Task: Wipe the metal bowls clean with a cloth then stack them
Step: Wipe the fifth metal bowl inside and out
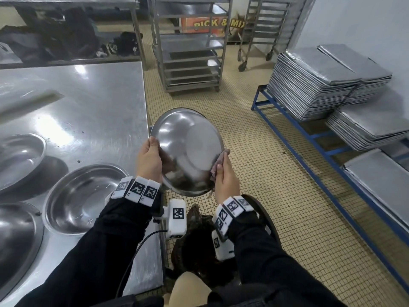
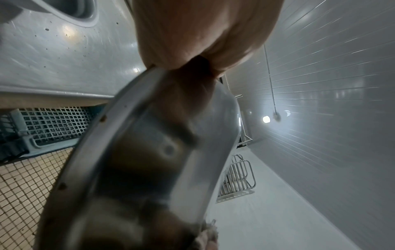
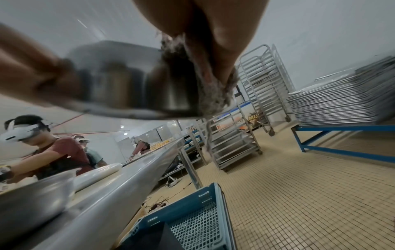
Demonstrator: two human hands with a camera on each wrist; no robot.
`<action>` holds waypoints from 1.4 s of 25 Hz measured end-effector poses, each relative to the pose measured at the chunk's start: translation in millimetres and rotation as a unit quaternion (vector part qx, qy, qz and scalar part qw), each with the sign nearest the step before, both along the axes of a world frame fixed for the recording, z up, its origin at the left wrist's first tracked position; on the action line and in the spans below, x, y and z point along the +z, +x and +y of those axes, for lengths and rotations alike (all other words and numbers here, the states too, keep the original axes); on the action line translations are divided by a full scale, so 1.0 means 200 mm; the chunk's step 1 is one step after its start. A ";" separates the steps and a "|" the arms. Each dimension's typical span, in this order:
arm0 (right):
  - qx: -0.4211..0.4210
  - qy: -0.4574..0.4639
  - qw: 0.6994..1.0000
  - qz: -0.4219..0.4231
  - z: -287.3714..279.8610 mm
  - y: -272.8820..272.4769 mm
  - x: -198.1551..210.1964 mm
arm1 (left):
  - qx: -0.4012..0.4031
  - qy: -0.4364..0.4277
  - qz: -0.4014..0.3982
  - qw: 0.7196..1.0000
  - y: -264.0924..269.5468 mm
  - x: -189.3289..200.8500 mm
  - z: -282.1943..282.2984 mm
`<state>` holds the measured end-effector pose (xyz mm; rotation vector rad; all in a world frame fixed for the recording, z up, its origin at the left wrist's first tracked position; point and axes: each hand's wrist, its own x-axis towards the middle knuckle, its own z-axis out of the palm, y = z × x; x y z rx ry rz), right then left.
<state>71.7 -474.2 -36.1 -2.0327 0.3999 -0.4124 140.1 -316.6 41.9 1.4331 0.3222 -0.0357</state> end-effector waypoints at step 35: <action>-0.087 0.012 0.996 0.023 -0.15 0.08 0.14 | -0.159 0.255 -0.157 0.941 -0.07 -0.11 0.05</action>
